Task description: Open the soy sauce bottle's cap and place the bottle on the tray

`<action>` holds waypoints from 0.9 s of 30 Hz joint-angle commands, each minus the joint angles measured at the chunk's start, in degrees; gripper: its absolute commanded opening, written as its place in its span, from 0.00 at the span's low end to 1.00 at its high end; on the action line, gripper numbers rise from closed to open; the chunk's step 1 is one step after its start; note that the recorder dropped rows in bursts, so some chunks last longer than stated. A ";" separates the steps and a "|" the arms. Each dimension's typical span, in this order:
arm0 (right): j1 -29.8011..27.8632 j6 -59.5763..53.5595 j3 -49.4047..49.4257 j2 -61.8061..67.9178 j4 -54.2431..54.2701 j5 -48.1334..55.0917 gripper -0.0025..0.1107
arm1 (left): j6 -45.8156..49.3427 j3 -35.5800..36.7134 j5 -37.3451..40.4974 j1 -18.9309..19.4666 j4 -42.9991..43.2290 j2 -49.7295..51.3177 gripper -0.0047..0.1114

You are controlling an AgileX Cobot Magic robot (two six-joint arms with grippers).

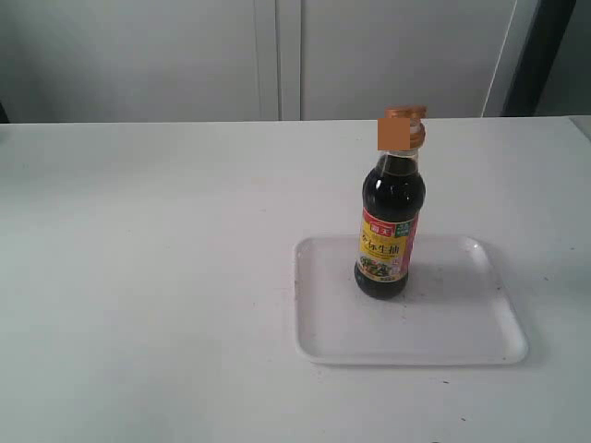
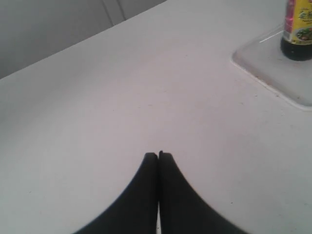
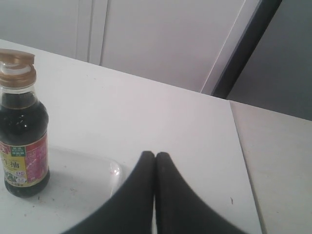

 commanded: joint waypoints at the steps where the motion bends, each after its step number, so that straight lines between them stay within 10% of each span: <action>1: -0.63 0.27 0.27 -0.33 0.00 -0.05 0.02 | 0.35 2.62 0.09 5.15 -1.34 -3.06 0.04; 27: -0.63 0.27 0.27 -0.33 0.00 -0.09 0.02 | 0.35 18.09 -3.04 26.05 -8.16 -18.37 0.04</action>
